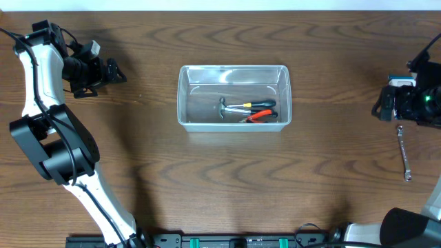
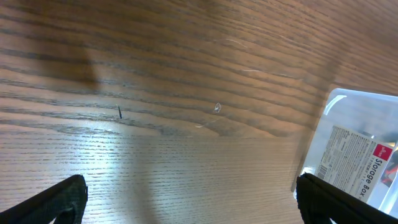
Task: Pack container
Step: 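Position the right gripper above the silver wrench and align with it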
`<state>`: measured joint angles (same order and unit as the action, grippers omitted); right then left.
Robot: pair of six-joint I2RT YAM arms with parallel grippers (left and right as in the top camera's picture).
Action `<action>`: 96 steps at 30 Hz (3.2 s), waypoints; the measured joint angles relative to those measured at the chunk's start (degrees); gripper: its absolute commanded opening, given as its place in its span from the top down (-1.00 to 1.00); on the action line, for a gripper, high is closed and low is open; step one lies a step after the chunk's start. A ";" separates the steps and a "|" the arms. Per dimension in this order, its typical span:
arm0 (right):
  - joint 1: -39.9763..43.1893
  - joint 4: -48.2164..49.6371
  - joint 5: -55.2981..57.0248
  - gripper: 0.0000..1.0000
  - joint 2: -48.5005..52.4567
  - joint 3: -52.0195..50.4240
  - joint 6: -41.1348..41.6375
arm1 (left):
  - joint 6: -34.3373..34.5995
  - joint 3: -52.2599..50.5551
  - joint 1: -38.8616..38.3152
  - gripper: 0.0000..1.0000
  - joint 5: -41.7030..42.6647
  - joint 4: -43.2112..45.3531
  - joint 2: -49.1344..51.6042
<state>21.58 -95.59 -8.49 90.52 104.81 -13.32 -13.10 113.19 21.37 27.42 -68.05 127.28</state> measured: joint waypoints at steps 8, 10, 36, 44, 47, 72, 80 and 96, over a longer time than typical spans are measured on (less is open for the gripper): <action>0.00 -1.55 2.56 -0.99 -0.13 -0.55 -2.16 | 0.02 0.00 0.00 -0.96 0.00 0.00 0.00; 0.00 -1.55 3.13 -0.99 -0.24 -1.53 -2.36 | 0.00 0.00 0.00 -0.96 0.00 0.00 0.00; 0.00 11.30 2.93 -0.99 -5.64 -11.19 -8.22 | 0.00 0.00 0.00 -0.96 0.00 0.00 0.00; 0.00 21.53 7.85 -0.98 -5.44 -20.31 -16.00 | 0.00 0.00 0.00 -0.96 0.00 0.00 0.00; 0.13 21.64 11.15 -0.99 -4.59 -22.99 -16.96 | 0.00 0.00 0.00 -0.96 0.00 0.00 0.00; 16.92 25.44 5.95 -0.98 2.64 -25.73 -19.74 | 0.00 0.00 0.00 -0.96 0.00 0.00 0.00; 17.31 26.38 3.43 -0.98 6.54 -25.75 -23.04 | 0.00 0.00 0.00 -0.96 0.00 0.00 0.00; 17.31 28.24 0.76 -0.98 11.21 -25.79 -25.81 | 0.00 0.00 0.00 -0.96 0.00 0.00 0.00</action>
<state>38.89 -67.35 -7.73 101.73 79.02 -39.13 -13.10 113.19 21.37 27.42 -68.05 127.28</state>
